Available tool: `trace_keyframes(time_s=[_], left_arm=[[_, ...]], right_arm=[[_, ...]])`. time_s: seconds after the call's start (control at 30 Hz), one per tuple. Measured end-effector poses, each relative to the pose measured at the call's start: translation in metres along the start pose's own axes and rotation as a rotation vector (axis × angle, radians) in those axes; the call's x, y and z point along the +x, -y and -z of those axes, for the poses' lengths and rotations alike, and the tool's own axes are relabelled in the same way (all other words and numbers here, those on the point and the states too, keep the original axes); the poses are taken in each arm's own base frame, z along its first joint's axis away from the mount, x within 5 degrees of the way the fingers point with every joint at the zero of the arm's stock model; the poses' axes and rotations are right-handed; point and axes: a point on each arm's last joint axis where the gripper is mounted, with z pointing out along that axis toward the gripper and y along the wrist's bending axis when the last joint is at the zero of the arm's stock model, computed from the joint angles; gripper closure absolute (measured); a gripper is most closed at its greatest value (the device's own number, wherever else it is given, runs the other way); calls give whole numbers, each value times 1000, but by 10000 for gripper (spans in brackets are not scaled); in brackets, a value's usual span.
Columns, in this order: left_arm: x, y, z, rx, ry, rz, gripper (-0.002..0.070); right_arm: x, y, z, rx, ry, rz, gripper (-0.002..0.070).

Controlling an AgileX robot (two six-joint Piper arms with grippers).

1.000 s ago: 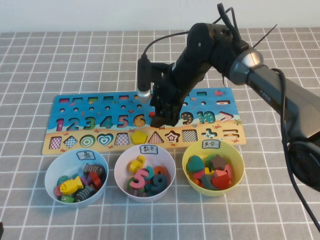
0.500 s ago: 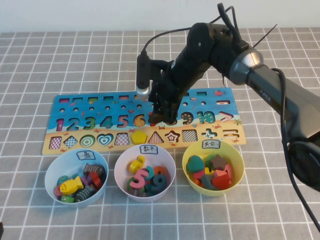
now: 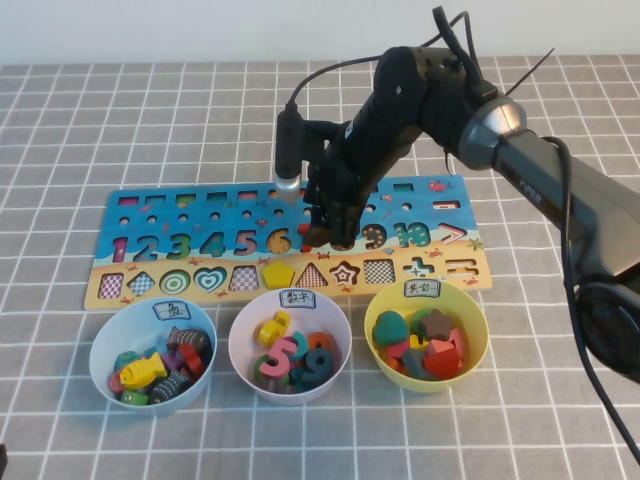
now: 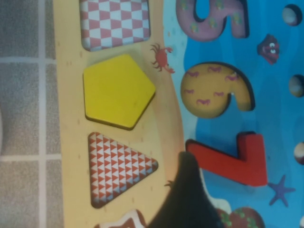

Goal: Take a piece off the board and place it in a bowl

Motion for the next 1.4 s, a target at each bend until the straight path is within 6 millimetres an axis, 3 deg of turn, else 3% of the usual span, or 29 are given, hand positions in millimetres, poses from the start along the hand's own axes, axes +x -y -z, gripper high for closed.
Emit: trace_keyframes(time_s=[0.33,0.67,1.4], left_arm=[[0,0,0,0,0,0,676],[0,0,0,0,0,0,676],[0,0,0,0,0,0,676]], right_arm=[[0,0,0,-1,3,-3,214],[7,-2,-16,-38,-11,-17,214],[8,-3,-21,-51,-14,-21,214]])
